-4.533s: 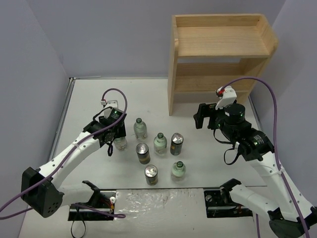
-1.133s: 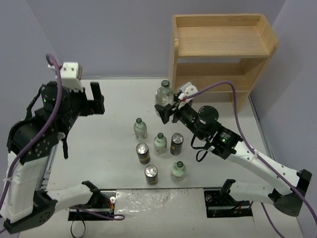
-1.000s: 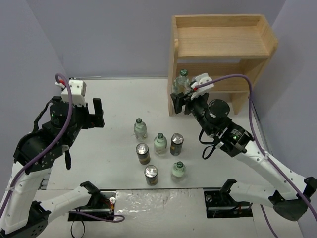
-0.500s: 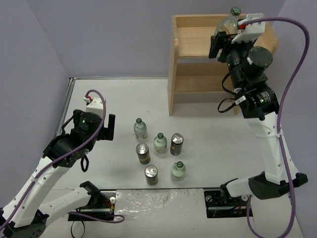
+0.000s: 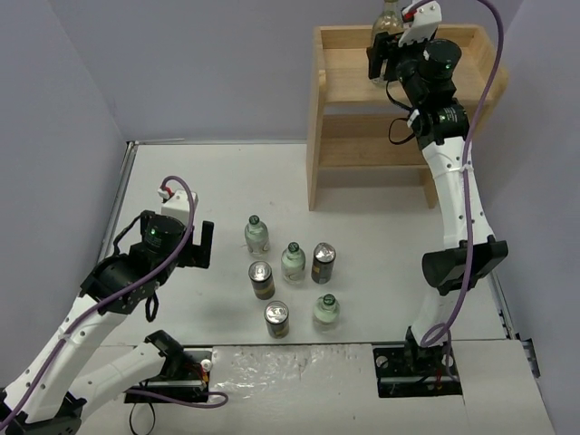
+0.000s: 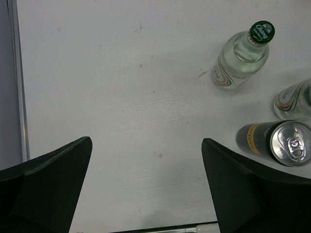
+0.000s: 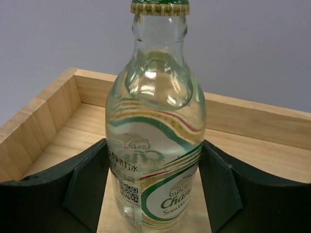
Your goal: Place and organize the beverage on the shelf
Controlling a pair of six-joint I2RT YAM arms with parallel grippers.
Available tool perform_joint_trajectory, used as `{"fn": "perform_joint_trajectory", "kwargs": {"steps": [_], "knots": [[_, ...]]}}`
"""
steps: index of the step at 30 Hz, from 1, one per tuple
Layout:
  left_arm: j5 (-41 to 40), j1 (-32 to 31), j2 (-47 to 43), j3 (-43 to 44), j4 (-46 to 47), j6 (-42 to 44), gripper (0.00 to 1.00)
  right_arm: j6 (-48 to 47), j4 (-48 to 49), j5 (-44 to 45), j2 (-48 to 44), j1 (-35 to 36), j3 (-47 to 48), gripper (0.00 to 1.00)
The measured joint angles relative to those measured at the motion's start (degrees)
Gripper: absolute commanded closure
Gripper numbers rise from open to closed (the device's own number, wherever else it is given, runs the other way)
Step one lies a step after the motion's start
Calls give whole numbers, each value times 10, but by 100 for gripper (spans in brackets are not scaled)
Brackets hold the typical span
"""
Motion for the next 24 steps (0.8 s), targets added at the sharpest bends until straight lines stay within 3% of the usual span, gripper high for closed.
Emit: {"fn": "perform_joint_trajectory", "kwargs": {"steps": [9,18,24], "knots": [[11,4,-8,-9,5,0,6,31,21,-66,27,-14,19,100],[27,18,-8,-12,12,0,6,64,150,-91,31,-8,-49,100],[33,26,-9,-20,14,0,6,76,203,-105,70,2,-30,100]]}}
